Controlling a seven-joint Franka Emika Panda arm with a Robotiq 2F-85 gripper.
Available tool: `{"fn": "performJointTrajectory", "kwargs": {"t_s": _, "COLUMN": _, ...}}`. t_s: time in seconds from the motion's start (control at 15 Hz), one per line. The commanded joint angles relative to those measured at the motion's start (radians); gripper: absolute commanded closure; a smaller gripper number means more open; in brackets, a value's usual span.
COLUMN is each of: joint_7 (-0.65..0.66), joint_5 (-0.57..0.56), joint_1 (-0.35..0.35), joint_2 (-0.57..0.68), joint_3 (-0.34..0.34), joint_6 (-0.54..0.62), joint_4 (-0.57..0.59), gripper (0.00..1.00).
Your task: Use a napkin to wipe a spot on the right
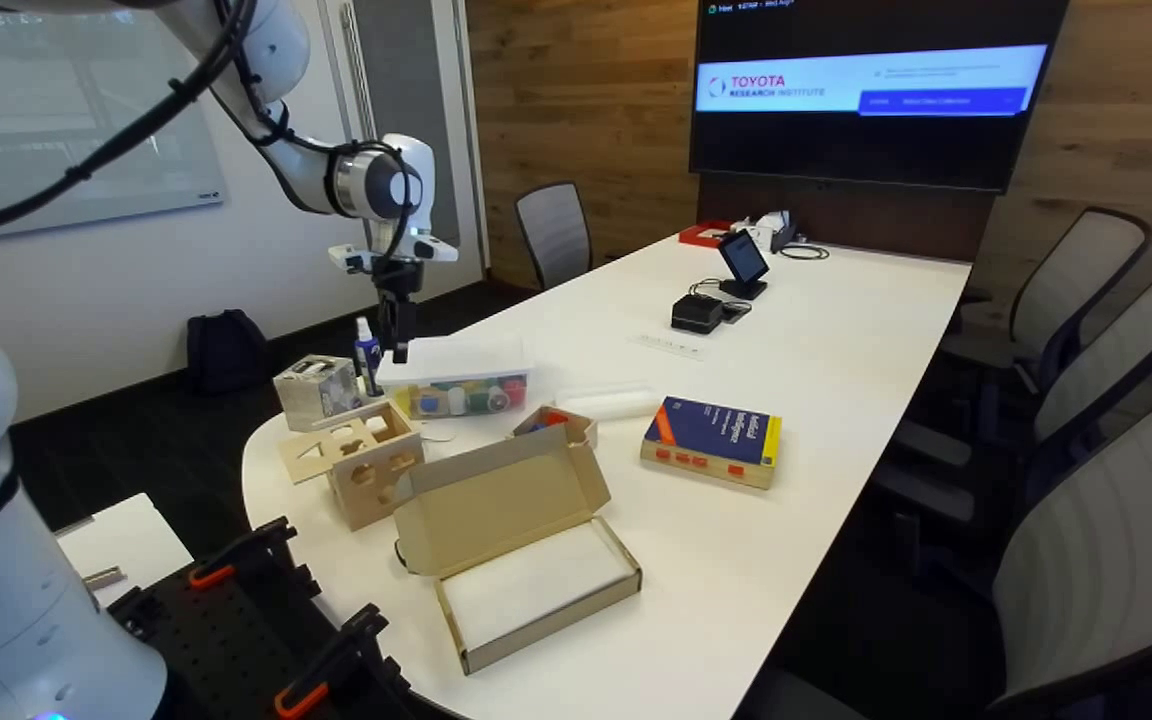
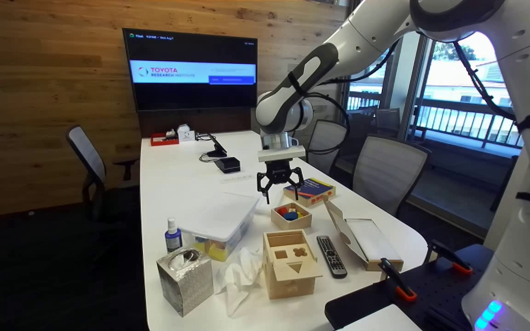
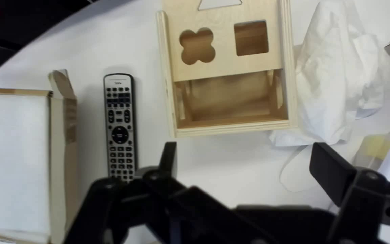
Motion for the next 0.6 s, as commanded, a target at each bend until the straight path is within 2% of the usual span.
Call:
{"fn": "performJointTrajectory", "kwargs": {"t_s": 0.0, "joint_7": 0.094, "joint_5": -0.039, "joint_1": -0.004, "joint_2": -0.066, "joint_3": -0.004, "joint_6": -0.085, "joint_4": -0.033, "gripper": 0.00}}
{"fn": "performJointTrajectory", "kwargs": {"t_s": 0.53, "joint_7": 0.087, "joint_5": -0.076, "joint_1": -0.025, "joint_2": -0.075, "joint_3": 0.003, "joint_6": -0.092, "joint_4": -0.028, "gripper": 0.00}}
